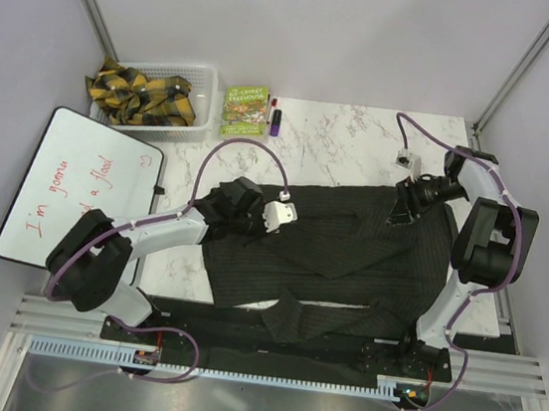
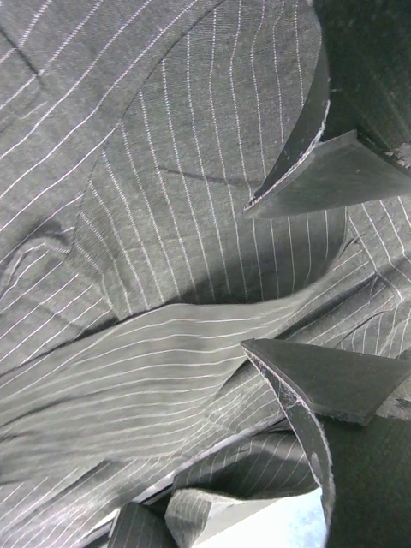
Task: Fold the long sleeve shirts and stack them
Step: Fold the shirt
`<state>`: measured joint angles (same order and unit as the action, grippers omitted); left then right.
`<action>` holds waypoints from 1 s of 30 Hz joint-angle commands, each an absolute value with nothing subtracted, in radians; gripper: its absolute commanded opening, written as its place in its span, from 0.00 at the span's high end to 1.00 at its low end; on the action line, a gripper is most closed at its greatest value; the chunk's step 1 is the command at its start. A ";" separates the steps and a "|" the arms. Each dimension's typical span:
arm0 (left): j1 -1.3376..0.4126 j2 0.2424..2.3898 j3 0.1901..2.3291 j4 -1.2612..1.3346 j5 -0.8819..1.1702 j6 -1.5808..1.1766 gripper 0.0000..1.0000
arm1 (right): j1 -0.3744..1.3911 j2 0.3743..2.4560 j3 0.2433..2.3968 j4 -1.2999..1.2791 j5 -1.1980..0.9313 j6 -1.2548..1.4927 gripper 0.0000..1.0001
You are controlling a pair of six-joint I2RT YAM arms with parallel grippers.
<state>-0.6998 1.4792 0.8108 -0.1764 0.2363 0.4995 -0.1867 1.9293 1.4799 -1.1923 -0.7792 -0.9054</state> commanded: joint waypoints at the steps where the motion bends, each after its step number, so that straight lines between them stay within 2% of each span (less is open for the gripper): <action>1: -0.683 1.391 0.808 -0.103 0.190 0.425 0.98 | -0.178 1.950 1.483 -1.190 -0.743 -0.916 0.35; 5: -0.655 1.361 0.836 -0.109 0.161 0.416 0.98 | -0.179 1.954 1.483 -1.174 -0.729 -0.908 0.34; 12: -0.620 1.354 0.747 -0.101 0.144 0.453 0.98 | -0.178 1.953 1.508 -1.140 -0.706 -0.868 0.34; 16: -0.606 1.407 0.735 -0.095 0.042 0.436 0.96 | -0.178 1.951 1.505 -1.114 -0.677 -0.848 0.33; 19: -0.563 1.474 0.771 -0.190 0.006 0.417 0.85 | -0.179 1.937 1.509 -1.095 -0.620 -0.839 0.33; 20: -0.528 1.480 0.782 -0.219 0.024 0.413 0.71 | -0.181 1.928 1.512 -1.094 -0.592 -0.838 0.33; 25: -0.443 1.381 0.824 -0.351 0.155 0.428 0.46 | -0.186 1.884 1.560 -1.101 -0.540 -0.844 0.36; 27: -0.443 1.341 0.848 -0.376 0.187 0.431 0.41 | -0.186 1.872 1.578 -1.103 -0.519 -0.850 0.37; 30: -0.446 1.367 0.891 -0.413 0.239 0.394 0.41 | -0.183 1.861 1.572 -1.100 -0.515 -0.854 0.40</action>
<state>-0.4385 1.3846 0.8059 -0.3500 0.1329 0.4362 -0.1818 1.9224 1.5337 -1.1084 -0.5491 -0.8497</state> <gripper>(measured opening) 0.588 0.615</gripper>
